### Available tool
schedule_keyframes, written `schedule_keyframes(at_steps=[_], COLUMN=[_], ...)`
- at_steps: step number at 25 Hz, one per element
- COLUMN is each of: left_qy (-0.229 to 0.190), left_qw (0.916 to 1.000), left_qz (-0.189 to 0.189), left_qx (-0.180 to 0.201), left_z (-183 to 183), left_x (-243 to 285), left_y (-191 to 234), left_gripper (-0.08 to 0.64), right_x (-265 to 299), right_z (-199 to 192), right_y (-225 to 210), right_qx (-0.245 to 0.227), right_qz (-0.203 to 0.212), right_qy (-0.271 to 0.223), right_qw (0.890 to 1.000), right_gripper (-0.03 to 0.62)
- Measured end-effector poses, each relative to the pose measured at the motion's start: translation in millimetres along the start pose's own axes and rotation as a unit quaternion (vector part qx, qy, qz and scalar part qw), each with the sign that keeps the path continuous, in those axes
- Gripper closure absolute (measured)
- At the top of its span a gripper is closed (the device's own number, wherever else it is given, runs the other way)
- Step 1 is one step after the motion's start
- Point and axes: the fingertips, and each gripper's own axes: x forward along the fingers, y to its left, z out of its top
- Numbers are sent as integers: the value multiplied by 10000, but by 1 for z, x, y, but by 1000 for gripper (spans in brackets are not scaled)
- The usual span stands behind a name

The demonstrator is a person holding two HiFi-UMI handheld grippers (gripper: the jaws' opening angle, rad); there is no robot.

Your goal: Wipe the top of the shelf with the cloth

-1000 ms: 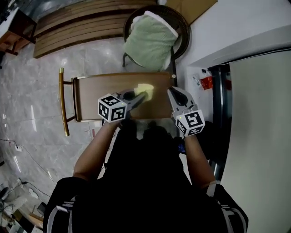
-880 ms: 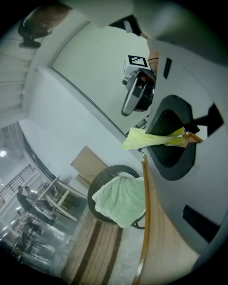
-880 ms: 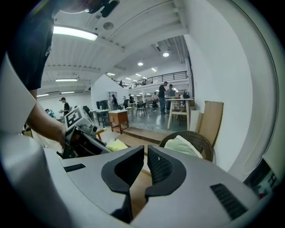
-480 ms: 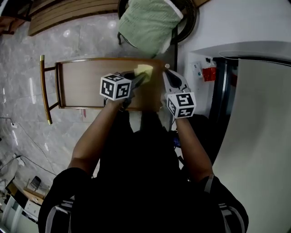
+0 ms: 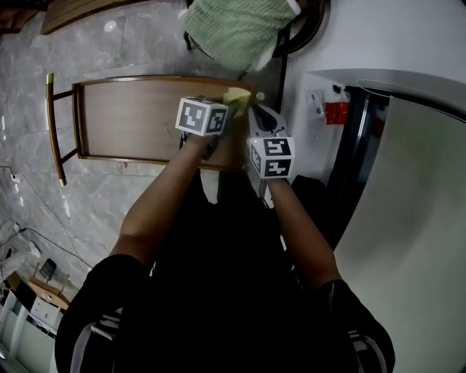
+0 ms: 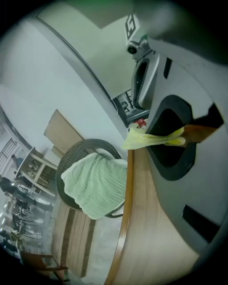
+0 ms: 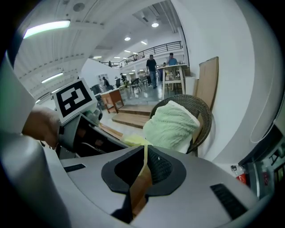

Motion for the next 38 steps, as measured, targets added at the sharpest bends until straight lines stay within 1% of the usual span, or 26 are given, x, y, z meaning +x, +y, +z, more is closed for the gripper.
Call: schedule_keyframes(at_steps=[3,6,10,13,18,22,24,26,29,32,35,38], left_qy=[201,304,366,436,443,517,474,452,542,425,456,414], left_qw=[9996,9988,9983,9977,9975,9950,9952,9953,9933,9935,9897,9878], left_qz=[176,359,412,510,532,827,838,835,1006,1009,1262,1427], left_qx=[31,145,165,76,136,202,193,169,144,296,496,466], left_z=[-3,-5,-7,-7,-7,-12,-11,-10,-16,-13,-11,-12], left_x=[14,26,36,37,37,27,23,17,3,-8,-28,-47], left_y=[4,12,20,29,33,45,51,57,73,88,108,127], left_gripper=[528,528,528,528,528,528,528,528,528,528,528,528], right_x=[5,8,11,13,20,31,36,41,48,58,69,80], right_z=[-5,-6,-5,-4,-11,-13,-11,-9,-8,-6,-4,-4], right_y=[-5,-9,-12,-17,-19,-12,-8,-2,8,21,40,58], right_qx=[80,61,55,78,375,660,704,690,652,657,647,621], right_qz=[-182,-268,-235,-251,-315,-281,-278,-272,-250,-184,-102,-40], right_qy=[86,152,177,191,363,493,538,569,638,702,774,858], right_qw=[9998,9995,9996,9995,9981,9962,9957,9956,9955,9952,9948,9944], right_gripper=[559,558,558,558,560,558,560,559,560,558,559,558])
